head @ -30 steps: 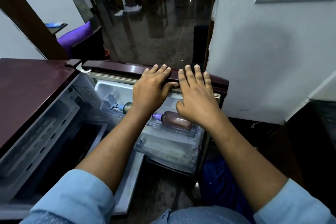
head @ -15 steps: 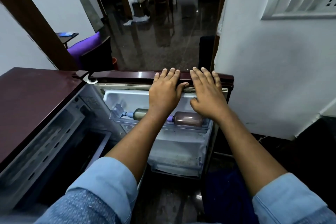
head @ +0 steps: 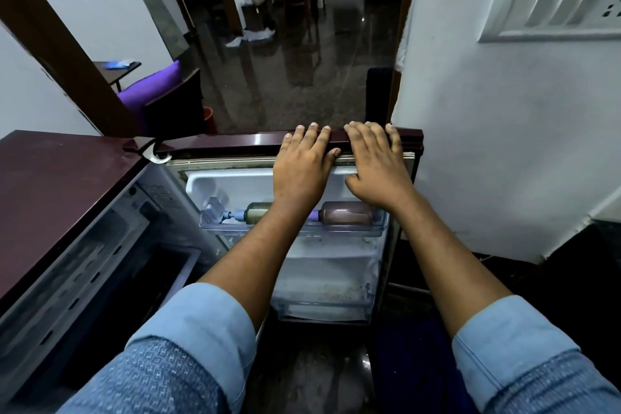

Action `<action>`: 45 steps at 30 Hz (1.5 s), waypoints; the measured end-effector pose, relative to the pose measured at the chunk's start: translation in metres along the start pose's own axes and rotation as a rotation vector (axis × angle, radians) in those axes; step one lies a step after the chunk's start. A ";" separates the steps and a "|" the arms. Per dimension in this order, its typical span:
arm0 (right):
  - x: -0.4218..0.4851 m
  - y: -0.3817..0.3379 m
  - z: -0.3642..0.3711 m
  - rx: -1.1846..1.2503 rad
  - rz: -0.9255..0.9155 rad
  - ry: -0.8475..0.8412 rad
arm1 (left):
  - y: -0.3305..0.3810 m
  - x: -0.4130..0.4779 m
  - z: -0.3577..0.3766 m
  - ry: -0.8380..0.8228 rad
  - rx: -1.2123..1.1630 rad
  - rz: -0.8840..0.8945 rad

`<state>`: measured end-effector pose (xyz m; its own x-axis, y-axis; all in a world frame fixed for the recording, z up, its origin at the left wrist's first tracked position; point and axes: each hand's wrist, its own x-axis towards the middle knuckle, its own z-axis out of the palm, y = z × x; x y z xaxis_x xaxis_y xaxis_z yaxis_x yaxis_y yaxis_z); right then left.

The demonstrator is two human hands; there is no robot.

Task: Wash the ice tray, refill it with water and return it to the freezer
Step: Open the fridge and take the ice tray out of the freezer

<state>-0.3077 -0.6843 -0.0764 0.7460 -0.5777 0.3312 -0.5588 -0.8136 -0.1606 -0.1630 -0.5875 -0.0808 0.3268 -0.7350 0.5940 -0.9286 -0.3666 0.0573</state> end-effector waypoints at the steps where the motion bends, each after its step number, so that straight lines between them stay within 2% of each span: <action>1: 0.000 0.001 0.001 0.001 -0.005 -0.001 | 0.000 -0.001 0.001 0.003 0.000 -0.001; 15: -0.004 0.001 0.008 -0.038 -0.028 0.060 | 0.001 -0.014 0.010 0.025 -0.086 -0.026; 19: -0.005 0.001 0.007 -0.052 -0.034 0.065 | -0.003 -0.013 0.005 -0.037 -0.076 -0.004; 23: -0.004 -0.001 0.006 -0.064 -0.027 0.046 | -0.005 -0.013 -0.002 -0.171 0.035 0.015; 27: -0.003 -0.002 0.003 -0.041 -0.022 0.016 | -0.010 -0.015 -0.009 -0.221 0.089 0.036; 33: -0.003 -0.009 0.005 0.004 -0.026 0.046 | -0.015 -0.019 -0.020 -0.274 0.072 -0.010; 45: 0.002 -0.051 0.015 0.026 -0.156 0.004 | -0.065 -0.064 -0.032 -0.266 0.117 -0.140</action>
<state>-0.2723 -0.6451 -0.0813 0.8218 -0.4436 0.3576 -0.4265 -0.8951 -0.1304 -0.1292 -0.4984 -0.0971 0.4988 -0.7905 0.3554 -0.8499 -0.5265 0.0218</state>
